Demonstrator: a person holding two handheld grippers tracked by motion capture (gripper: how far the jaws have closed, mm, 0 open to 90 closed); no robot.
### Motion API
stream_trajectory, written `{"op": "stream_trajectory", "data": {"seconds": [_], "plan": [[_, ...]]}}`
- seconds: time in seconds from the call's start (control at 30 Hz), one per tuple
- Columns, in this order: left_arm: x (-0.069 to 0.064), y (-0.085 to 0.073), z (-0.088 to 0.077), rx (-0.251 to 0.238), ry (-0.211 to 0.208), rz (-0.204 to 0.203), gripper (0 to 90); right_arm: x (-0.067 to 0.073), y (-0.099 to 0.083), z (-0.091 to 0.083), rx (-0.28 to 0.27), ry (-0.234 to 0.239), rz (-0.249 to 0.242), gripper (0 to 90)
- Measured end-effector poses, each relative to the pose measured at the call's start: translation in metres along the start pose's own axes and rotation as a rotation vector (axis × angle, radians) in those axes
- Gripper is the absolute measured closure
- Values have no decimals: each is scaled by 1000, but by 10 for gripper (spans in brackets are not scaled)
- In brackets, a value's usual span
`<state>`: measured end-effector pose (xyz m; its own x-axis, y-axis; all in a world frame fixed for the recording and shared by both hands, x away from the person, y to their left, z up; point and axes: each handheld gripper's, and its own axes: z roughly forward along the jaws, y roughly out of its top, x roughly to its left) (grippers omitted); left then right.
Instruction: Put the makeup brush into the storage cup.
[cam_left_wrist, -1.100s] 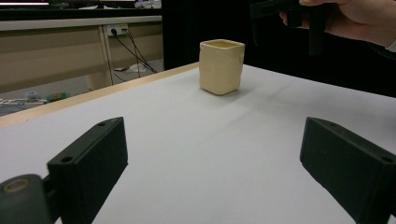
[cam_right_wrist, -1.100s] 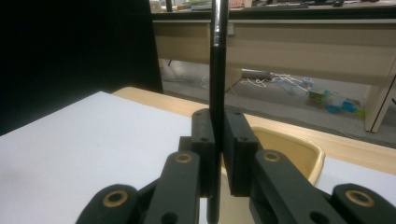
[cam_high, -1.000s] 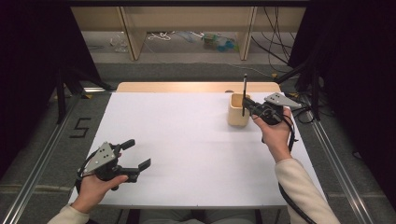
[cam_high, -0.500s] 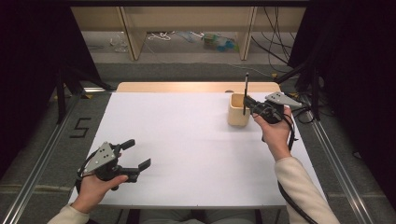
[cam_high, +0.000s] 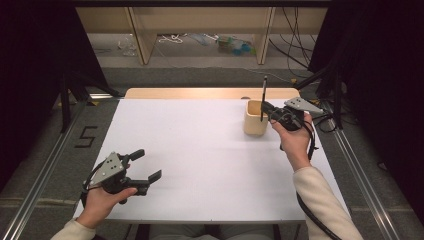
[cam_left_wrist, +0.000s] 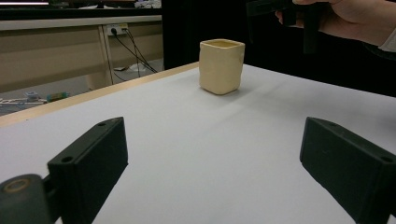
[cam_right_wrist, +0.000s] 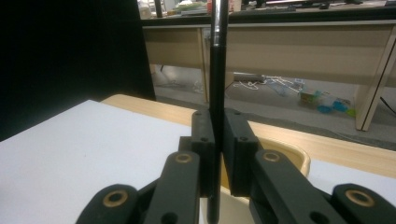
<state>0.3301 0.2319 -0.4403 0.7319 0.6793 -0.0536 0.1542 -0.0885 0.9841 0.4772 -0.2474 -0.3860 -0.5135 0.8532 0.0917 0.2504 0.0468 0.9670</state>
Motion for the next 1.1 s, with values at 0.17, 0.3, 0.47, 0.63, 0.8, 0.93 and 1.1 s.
{"op": "stream_trajectory", "data": {"seconds": [0.17, 0.3, 0.47, 0.63, 0.8, 0.93, 1.1], "plan": [[0, 0, 0, 0, 0, 0, 72, 0, 1, 2, -4, 2, 5, 843], [0, 0, 0, 0, 1, 0, 72, 0, 2, 4, -9, 1, 6, 843], [0, 0, 0, 1, 1, 0, 72, 0, 2, 6, -19, 3, 12, 843], [0, 0, 1, -6, -3, -1, 73, 0, 3, 7, -6, -7, 14, 843], [0, -1, 1, -5, -3, 1, 73, -1, 4, 8, -9, -13, 6, 843], [0, 0, 1, -7, -4, 0, 73, -2, 4, 10, -17, -12, 8, 843], [0, -1, 1, -5, -4, 1, 73, -3, 5, 10, -12, -18, 10, 843]]}}
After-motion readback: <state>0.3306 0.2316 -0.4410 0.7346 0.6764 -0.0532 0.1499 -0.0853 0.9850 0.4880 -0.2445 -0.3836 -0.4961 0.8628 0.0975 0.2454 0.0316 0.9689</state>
